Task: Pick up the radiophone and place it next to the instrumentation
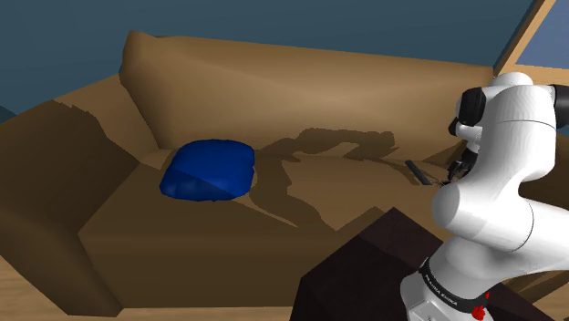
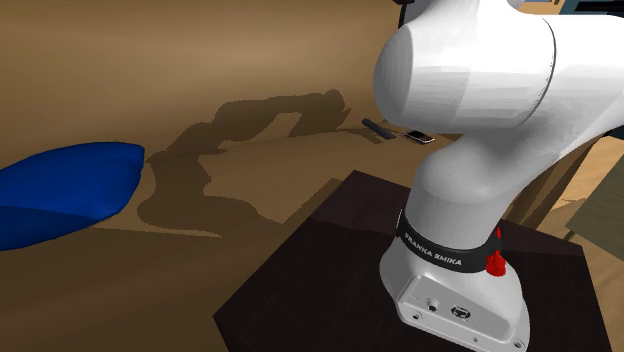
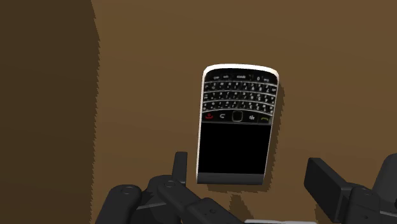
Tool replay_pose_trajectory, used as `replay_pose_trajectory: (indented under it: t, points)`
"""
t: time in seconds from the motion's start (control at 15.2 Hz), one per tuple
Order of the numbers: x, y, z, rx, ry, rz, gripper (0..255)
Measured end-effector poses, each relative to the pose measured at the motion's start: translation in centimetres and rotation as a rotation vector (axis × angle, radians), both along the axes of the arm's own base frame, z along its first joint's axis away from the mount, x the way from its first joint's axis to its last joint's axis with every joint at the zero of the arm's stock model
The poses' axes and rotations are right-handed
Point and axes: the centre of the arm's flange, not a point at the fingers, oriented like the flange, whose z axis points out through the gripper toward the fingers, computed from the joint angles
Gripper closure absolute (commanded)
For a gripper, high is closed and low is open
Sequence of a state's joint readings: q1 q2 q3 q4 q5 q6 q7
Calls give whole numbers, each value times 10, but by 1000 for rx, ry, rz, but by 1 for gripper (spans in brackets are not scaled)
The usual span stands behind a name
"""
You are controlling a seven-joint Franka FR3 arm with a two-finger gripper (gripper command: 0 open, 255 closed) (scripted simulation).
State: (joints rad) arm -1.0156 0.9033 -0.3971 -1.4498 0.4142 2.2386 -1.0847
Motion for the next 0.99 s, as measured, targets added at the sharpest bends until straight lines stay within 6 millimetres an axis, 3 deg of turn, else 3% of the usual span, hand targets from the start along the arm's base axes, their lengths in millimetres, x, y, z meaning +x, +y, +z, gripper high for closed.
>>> replay_pose_trajectory:
  t: [0.26, 0.59, 0.99]
  points:
    - [0, 0, 0, 0, 0, 0, 0]
    - [0, -1, 45, -1, 0, 0, 0]
    - [0, -2, 50, 0, 0, 0, 0]
